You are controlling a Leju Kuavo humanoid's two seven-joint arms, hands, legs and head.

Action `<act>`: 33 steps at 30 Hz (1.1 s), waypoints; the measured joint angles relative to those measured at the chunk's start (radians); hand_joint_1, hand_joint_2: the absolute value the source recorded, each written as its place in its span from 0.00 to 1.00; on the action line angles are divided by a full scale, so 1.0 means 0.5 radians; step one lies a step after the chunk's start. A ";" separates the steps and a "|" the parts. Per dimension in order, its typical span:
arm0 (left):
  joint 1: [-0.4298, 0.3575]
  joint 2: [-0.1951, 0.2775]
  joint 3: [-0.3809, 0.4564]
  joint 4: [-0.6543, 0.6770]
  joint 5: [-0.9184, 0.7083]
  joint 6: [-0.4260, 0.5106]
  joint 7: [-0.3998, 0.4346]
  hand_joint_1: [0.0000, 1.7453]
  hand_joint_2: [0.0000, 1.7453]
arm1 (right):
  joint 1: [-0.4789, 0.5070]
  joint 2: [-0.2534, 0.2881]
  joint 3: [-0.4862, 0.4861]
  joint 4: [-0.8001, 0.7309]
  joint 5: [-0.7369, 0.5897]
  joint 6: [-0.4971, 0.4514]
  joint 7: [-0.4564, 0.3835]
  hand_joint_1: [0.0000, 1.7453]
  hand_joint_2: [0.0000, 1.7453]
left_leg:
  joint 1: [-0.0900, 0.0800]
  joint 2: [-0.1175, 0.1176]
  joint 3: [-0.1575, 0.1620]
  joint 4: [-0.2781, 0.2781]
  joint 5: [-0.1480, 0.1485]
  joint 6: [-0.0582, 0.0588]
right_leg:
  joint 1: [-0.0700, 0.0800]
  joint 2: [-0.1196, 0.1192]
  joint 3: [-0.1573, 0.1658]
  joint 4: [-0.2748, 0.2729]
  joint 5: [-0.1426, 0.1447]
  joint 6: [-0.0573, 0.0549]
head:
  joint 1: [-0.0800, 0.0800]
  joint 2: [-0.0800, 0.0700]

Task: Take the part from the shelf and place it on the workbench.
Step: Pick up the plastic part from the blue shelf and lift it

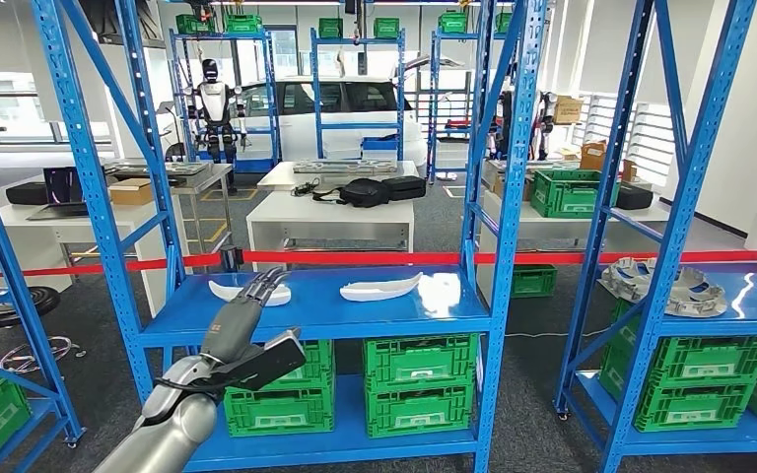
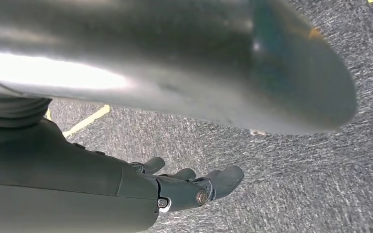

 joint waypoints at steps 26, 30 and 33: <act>0.023 0.014 -0.020 0.022 0.001 0.066 -0.013 0.00 0.00 | 0.007 0.032 -0.018 0.003 0.051 -0.007 -0.005 0.00 0.00 | 0.027 0.012 -0.142 0.359 -0.241 -0.098 | -0.029 0.019 -0.023 0.101 -0.069 -0.065 | -0.006 0.000; 0.049 0.047 -0.020 0.031 0.001 0.068 -0.020 0.00 0.00 | 0.010 0.032 -0.018 0.003 0.064 -0.007 -0.005 0.00 0.00 | 0.025 0.013 -0.297 0.528 -0.198 -0.086 | -0.021 0.019 0.006 0.102 -0.096 -0.073 | -0.008 0.000; 0.045 0.059 -0.020 0.032 0.001 0.068 -0.024 0.00 0.00 | 0.008 0.035 -0.018 0.003 0.065 -0.008 -0.003 0.00 0.00 | 0.009 0.014 -0.143 0.146 0.023 -0.045 | -0.017 0.019 0.044 0.093 -0.122 -0.063 | -0.009 0.000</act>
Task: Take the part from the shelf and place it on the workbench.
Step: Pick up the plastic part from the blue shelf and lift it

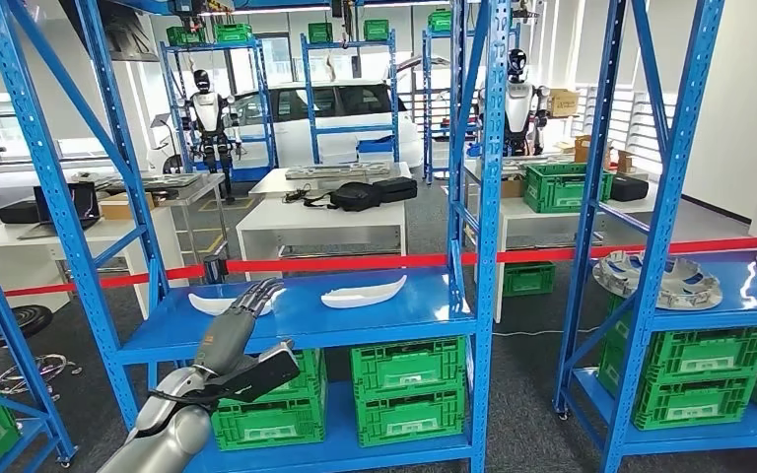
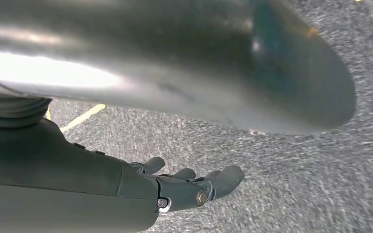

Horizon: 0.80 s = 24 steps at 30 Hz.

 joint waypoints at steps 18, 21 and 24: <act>-0.053 -0.161 -0.045 0.070 -0.065 0.017 0.060 0.00 0.00 | -0.008 0.001 -0.021 0.000 -0.078 -0.030 0.040 0.00 0.00 | -0.021 -0.018 0.180 -0.093 -0.119 0.042 | 0.041 -0.009 -0.121 0.012 0.095 0.025 | 0.009 0.000; -0.062 -0.203 -0.057 0.076 -0.075 0.031 0.072 0.00 0.00 | -0.008 0.007 -0.032 0.000 -0.084 -0.037 0.048 0.00 0.00 | -0.019 -0.015 0.182 -0.078 -0.143 0.013 | 0.032 -0.006 -0.099 -0.002 0.086 -0.008 | 0.007 0.000; -0.063 -0.220 -0.070 0.077 -0.094 0.050 0.095 0.00 0.00 | -0.008 0.012 -0.045 0.000 -0.080 -0.035 0.038 0.00 0.00 | -0.006 -0.007 0.039 0.193 -0.253 -0.026 | 0.019 -0.005 -0.061 -0.012 0.068 -0.034 | 0.002 0.000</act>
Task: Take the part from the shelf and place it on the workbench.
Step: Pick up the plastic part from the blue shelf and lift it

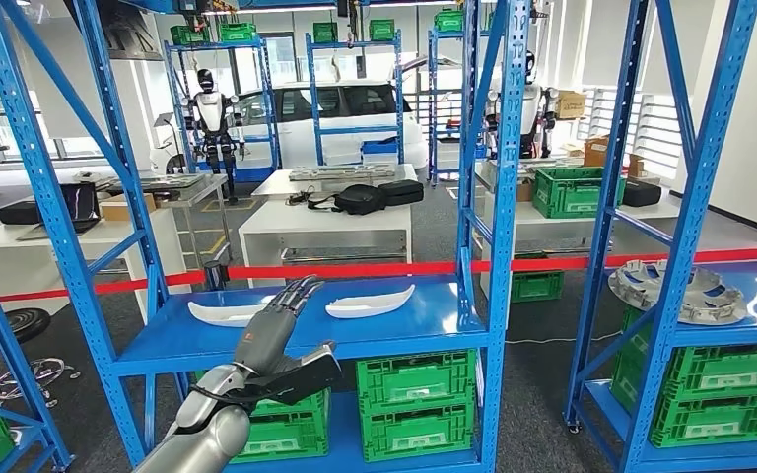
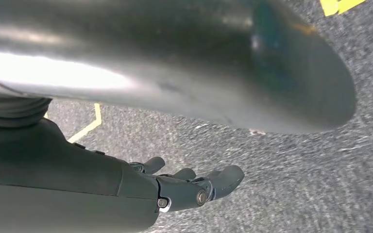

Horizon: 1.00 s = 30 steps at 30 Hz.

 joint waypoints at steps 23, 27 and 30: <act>0.124 0.278 -0.008 -0.083 -0.052 0.050 0.012 0.00 0.00 | -0.010 -0.027 0.043 0.000 0.160 0.078 -0.035 0.00 0.00 | -0.001 -0.011 0.133 -0.298 0.165 0.070 | 0.007 -0.005 -0.084 0.056 0.053 0.074 | 0.009 0.000; 0.129 0.297 -0.008 -0.104 -0.056 0.058 0.018 0.00 0.00 | -0.008 -0.027 0.046 0.000 0.159 0.083 -0.037 0.00 0.00 | -0.003 -0.014 0.137 -0.292 0.134 0.024 | 0.011 -0.002 -0.049 0.011 0.027 0.030 | 0.007 0.000; 0.127 0.311 -0.008 -0.115 -0.066 0.060 0.021 0.00 0.00 | -0.009 -0.027 0.046 0.000 0.158 0.081 -0.034 0.00 0.00 | 0.007 -0.005 0.033 -0.083 0.047 -0.015 | 0.000 -0.001 -0.009 -0.001 0.008 -0.001 | 0.002 0.000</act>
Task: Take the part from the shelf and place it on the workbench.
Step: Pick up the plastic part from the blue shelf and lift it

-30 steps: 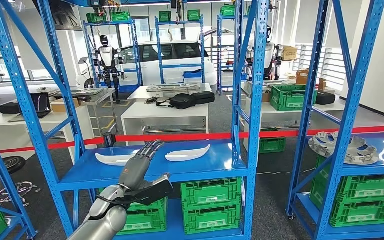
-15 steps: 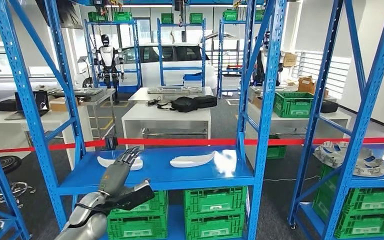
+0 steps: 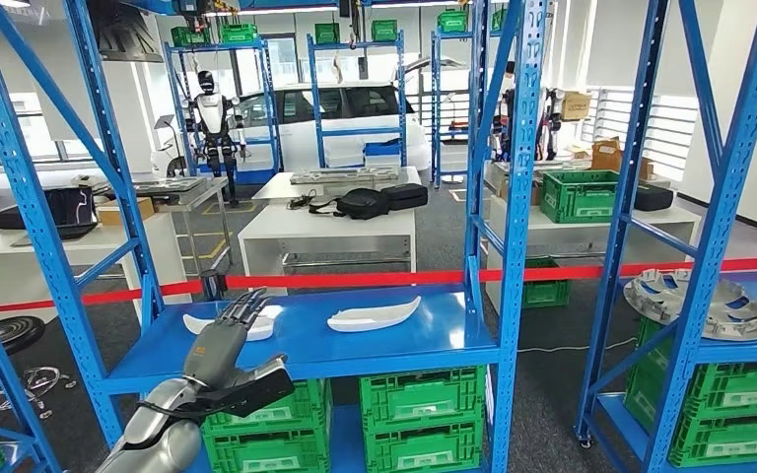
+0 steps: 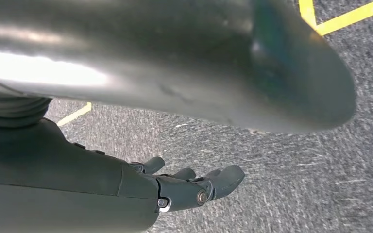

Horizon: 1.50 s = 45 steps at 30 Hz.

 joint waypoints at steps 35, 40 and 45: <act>0.113 0.109 -0.002 -0.150 -0.089 0.067 0.010 0.00 0.00 | 0.043 0.015 0.000 0.001 0.035 -0.027 -0.017 0.00 0.00 | 0.020 0.011 -0.181 0.287 -0.237 -0.012 | 0.006 0.008 0.164 -0.016 -0.123 -0.018 | -0.004 0.000; 0.106 0.144 -0.005 -0.138 -0.124 0.083 0.040 0.00 0.00 | 0.034 0.017 0.000 0.001 0.032 -0.032 0.000 0.00 0.00 | 0.011 0.030 -0.178 -0.206 0.313 0.019 | 0.003 0.020 0.344 -0.051 -0.281 0.024 | -0.007 0.000; 0.075 0.147 -0.009 -0.134 -0.207 0.116 0.108 0.00 0.00 | 0.021 0.018 0.000 0.001 0.032 -0.033 -0.002 0.00 0.00 | 0.017 0.020 -0.035 -0.279 0.320 0.080 | 0.011 0.012 0.250 0.230 -0.145 0.079 | -0.001 0.000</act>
